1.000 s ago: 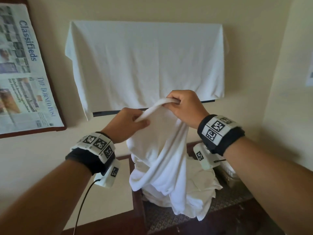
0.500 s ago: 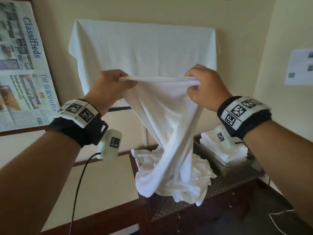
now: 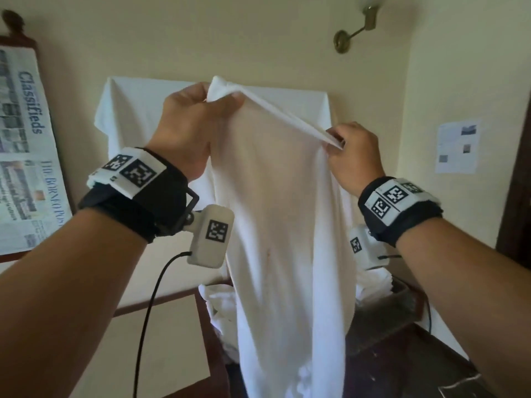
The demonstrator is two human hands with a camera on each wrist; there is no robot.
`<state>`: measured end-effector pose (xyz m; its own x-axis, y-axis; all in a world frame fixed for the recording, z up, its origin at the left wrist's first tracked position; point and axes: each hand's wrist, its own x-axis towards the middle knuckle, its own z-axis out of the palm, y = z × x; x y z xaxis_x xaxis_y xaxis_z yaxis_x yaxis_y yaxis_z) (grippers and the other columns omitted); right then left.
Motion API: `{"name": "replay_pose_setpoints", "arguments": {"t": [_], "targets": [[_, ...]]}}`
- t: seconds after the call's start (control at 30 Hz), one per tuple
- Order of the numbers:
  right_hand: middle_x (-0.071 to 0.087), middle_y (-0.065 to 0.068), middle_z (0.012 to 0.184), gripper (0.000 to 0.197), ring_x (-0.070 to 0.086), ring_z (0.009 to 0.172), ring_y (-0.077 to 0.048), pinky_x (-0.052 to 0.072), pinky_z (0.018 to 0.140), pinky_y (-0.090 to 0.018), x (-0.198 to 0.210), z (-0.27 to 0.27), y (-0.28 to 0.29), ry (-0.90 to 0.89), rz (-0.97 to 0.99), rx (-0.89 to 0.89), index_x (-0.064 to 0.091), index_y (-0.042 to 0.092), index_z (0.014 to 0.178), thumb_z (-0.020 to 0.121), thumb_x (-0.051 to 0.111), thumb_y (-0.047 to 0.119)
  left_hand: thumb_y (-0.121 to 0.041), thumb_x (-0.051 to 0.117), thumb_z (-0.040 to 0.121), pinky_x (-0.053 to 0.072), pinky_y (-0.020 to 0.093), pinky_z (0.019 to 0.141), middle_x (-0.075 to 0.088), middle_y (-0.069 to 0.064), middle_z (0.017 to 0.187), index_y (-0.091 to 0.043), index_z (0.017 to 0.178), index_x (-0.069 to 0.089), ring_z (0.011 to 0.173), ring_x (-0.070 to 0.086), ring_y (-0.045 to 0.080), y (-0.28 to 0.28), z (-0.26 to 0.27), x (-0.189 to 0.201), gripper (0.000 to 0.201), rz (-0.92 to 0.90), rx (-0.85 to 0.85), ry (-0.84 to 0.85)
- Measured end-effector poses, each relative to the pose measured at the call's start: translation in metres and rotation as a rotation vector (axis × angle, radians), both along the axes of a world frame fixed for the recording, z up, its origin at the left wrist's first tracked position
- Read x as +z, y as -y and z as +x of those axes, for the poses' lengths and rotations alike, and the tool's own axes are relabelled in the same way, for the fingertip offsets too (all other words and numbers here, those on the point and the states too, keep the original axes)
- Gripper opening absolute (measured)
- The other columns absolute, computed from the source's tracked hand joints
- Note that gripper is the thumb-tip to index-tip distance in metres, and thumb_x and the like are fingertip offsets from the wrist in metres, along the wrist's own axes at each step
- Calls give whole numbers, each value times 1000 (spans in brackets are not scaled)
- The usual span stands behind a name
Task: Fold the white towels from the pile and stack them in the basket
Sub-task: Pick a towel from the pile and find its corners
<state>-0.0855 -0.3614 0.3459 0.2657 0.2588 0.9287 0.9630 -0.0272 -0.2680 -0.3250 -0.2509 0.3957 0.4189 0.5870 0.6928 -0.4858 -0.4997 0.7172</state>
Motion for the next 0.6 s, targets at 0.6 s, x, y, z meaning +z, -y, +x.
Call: {"name": "replay_pose_setpoints", "arguments": {"t": [0.6], "targets": [[70, -3, 83, 15, 60, 76, -16, 45, 69, -20, -99, 39, -60, -383, -272, 464, 72, 7, 88, 91, 59, 11, -57, 78, 72, 57, 42, 79, 76, 10, 92, -19, 89, 79, 85, 73, 26, -34, 6, -79, 42, -4, 200, -420]]}}
